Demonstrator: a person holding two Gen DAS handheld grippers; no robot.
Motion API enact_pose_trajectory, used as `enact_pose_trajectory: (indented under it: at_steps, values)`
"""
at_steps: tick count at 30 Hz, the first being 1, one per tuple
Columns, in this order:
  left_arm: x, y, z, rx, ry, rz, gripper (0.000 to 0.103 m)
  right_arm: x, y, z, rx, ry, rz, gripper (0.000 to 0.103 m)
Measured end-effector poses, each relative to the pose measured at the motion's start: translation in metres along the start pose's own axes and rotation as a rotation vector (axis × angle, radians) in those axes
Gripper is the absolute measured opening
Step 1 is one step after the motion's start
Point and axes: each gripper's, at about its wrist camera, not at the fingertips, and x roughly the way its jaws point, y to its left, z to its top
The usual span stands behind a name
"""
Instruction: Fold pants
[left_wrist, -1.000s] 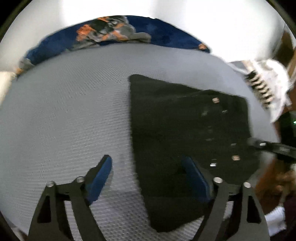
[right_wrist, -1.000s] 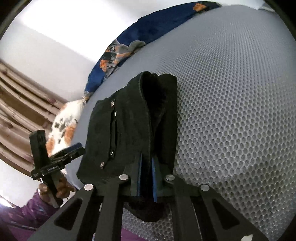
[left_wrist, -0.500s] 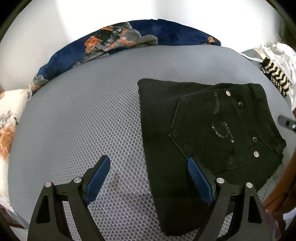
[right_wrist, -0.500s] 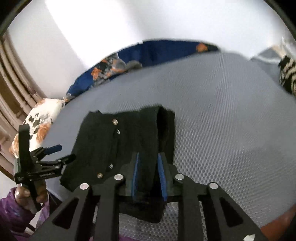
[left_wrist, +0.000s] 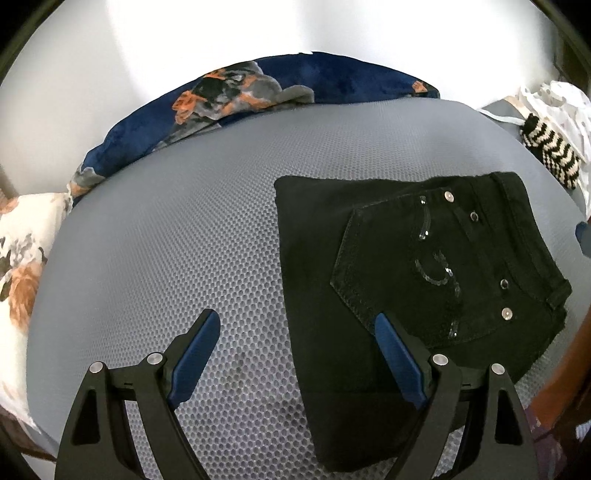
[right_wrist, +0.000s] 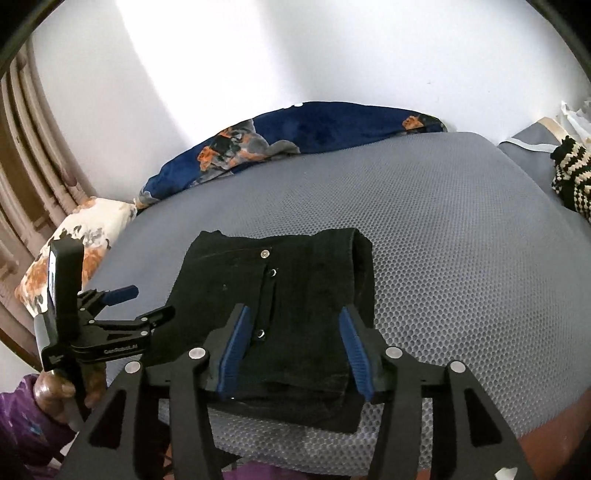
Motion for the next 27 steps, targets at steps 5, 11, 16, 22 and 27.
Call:
enact_pose_trajectory:
  at_steps: [5,11,16,22,27]
  values:
    - [-0.011,0.004,0.003,-0.048,-0.061,-0.017,0.086,-0.008,0.009,-0.001,0.001,-0.046,-0.053,0.063]
    - [-0.017,0.007,0.012,-0.059,-0.126,0.003,0.086,-0.005,-0.008,-0.005,0.042,-0.047,-0.119,0.080]
    - [0.011,0.011,0.017,-0.037,-0.038,-0.010,0.086,0.029,-0.063,-0.008,0.190,0.112,-0.013,0.083]
    - [0.043,0.044,0.015,-0.174,0.059,-0.153,0.093,0.061,-0.088,-0.006,0.243,0.191,0.117,0.083]
    - [0.065,0.044,0.017,-0.134,0.128,-0.294,0.094,0.078,-0.081,-0.004,0.194,0.242,0.144,0.083]
